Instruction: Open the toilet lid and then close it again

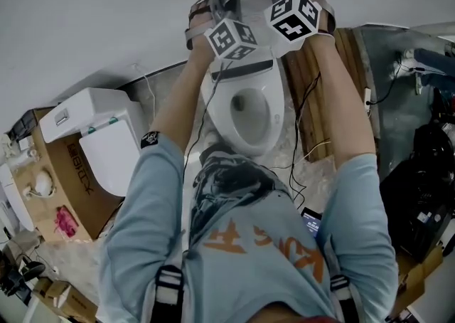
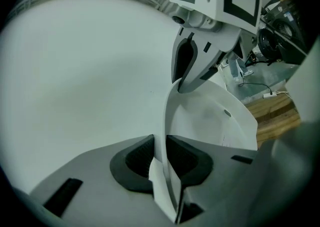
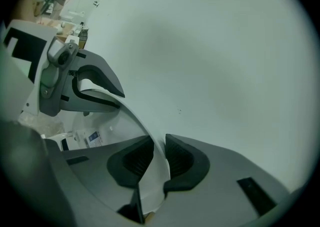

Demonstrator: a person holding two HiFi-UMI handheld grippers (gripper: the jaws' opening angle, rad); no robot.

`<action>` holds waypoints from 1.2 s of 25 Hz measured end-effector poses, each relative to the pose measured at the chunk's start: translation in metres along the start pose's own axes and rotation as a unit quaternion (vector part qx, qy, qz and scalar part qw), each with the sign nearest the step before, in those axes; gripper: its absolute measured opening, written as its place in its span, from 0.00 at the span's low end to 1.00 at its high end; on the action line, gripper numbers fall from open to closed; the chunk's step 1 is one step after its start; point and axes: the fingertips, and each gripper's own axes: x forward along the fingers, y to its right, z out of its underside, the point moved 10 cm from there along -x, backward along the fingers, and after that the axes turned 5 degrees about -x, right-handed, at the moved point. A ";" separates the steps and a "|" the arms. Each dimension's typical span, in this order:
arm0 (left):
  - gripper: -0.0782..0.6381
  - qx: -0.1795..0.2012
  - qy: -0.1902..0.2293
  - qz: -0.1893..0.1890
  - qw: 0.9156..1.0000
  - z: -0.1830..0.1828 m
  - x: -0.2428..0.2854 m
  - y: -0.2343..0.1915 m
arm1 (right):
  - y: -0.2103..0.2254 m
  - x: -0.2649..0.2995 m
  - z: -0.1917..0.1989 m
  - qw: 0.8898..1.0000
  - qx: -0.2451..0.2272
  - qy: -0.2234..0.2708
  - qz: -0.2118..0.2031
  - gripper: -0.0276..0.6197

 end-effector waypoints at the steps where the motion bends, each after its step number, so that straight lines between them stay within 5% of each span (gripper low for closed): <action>1: 0.23 -0.001 -0.001 0.002 1.000 -0.002 -0.004 0.003 | -0.001 -0.005 0.002 1.000 0.000 0.001 -0.004 0.15; 10: 0.22 -0.002 -0.032 -0.012 0.999 -0.024 -0.072 0.039 | -0.028 -0.084 0.027 0.998 -0.027 0.056 -0.029 0.18; 24: 0.30 0.095 -0.060 0.000 0.994 -0.013 -0.231 0.166 | -0.155 -0.246 0.101 0.966 -0.212 0.136 -0.061 0.29; 27: 0.33 0.104 -0.081 0.014 0.991 0.001 -0.264 0.203 | -0.186 -0.270 0.121 0.965 -0.193 0.143 -0.100 0.45; 30: 0.36 0.119 -0.103 0.024 0.987 0.011 -0.287 0.232 | -0.211 -0.284 0.141 0.963 -0.168 0.152 -0.143 0.47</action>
